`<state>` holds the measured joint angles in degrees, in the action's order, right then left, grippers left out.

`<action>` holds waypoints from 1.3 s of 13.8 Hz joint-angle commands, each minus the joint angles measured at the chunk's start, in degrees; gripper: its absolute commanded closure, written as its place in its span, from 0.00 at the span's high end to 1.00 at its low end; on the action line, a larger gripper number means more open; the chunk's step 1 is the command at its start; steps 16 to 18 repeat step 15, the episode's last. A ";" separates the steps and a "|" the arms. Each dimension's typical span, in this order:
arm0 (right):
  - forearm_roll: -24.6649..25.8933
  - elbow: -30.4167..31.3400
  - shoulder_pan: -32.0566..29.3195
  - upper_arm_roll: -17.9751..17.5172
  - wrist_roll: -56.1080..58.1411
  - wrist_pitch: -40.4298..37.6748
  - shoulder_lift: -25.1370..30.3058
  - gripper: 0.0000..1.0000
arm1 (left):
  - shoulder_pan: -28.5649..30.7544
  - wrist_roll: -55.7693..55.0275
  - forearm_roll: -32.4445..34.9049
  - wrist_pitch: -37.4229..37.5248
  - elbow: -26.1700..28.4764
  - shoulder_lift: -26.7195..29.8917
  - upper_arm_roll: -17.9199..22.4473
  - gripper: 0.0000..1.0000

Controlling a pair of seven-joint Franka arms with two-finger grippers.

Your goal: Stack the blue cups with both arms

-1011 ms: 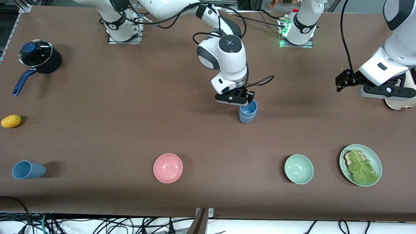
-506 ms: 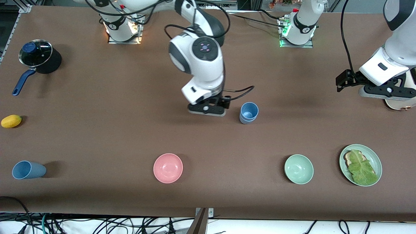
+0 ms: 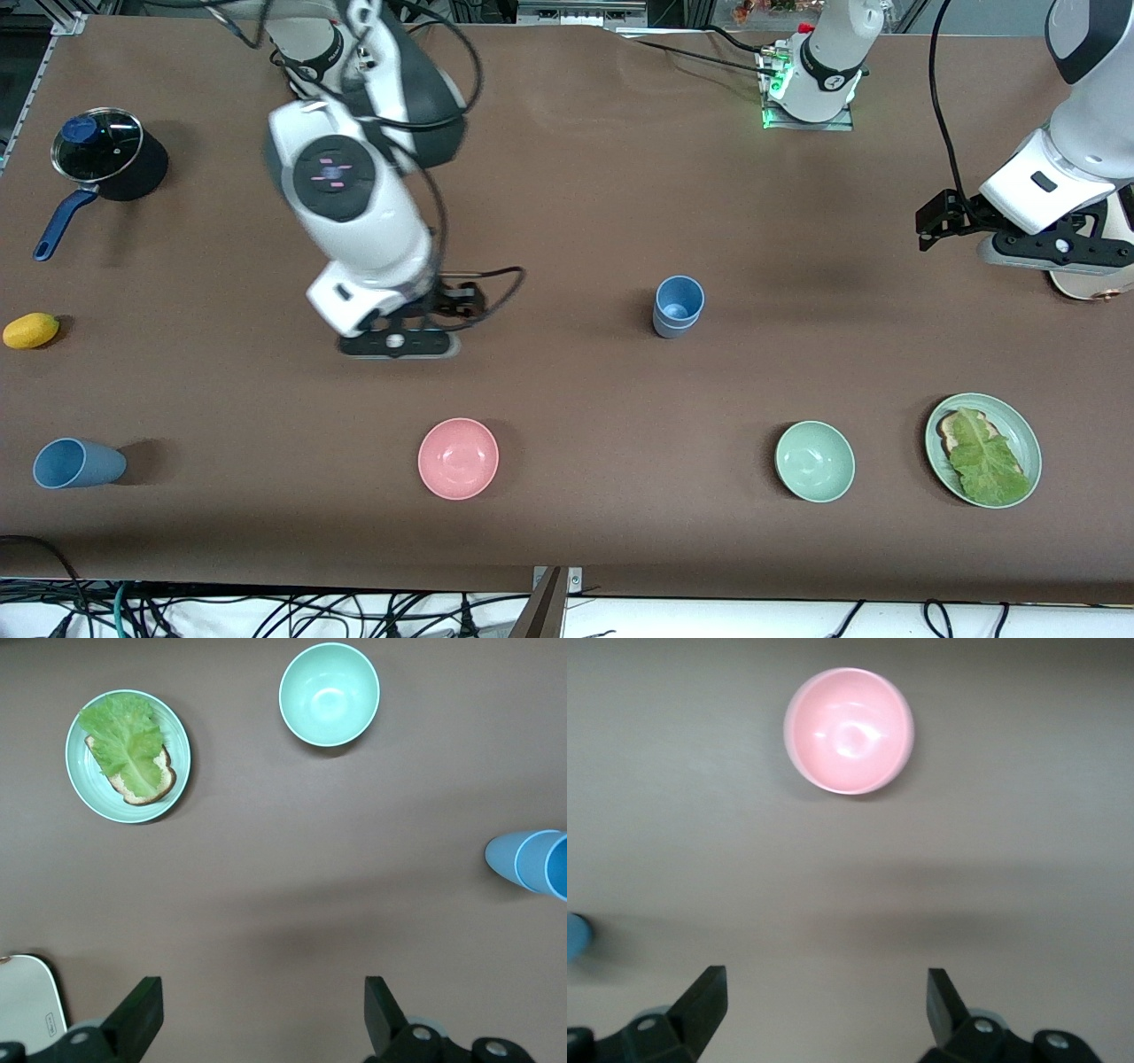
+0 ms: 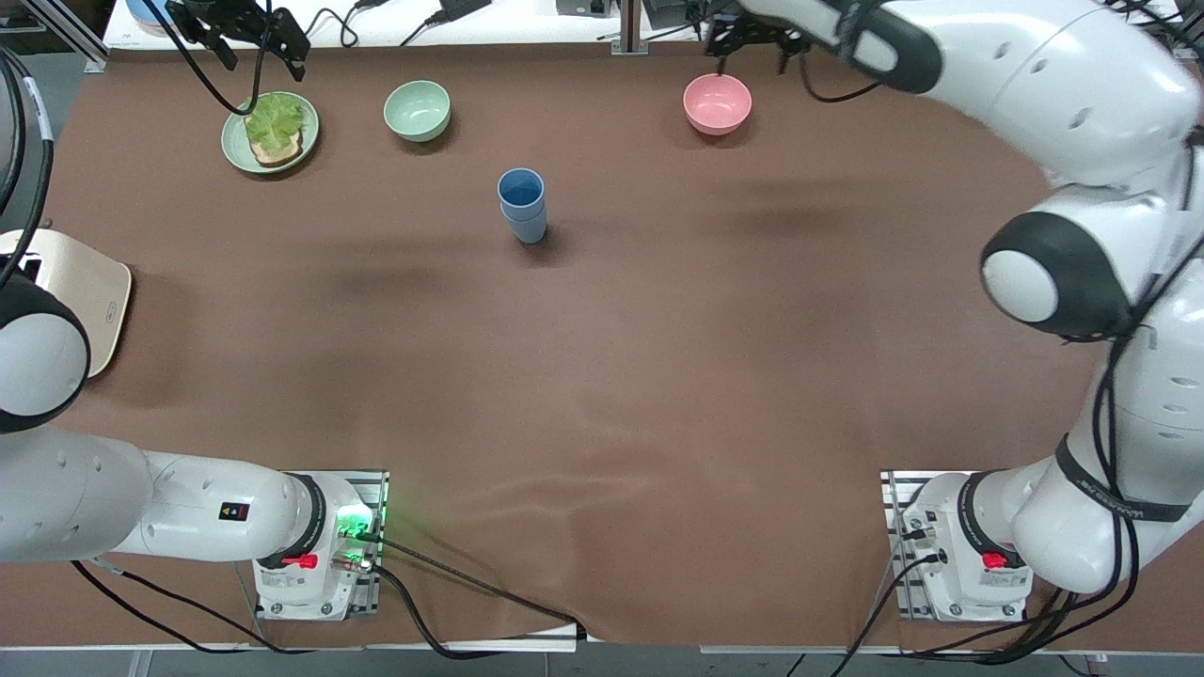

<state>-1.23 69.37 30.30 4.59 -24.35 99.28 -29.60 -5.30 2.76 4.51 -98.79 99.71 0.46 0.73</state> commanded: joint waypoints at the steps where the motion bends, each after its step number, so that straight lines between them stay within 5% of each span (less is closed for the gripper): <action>1: -0.26 13.23 -3.22 0.41 5.52 -1.18 11.56 0.99 | 0.21 1.20 -0.38 0.62 -0.13 0.33 -0.02 1.00; 5: -0.26 21.40 -11.56 0.42 13.87 -3.13 19.91 0.99 | 1.00 0.94 -0.46 1.06 -0.13 0.25 -0.02 1.00; 9: -0.09 23.27 -28.16 -10.54 16.79 -5.58 25.46 1.00 | 1.09 1.02 -0.47 1.06 -0.13 0.25 -0.02 1.00; 18: 0.62 18.96 -29.25 -9.42 16.87 -7.69 24.94 1.00 | 1.09 1.02 -0.47 1.06 -0.13 0.25 -0.02 1.00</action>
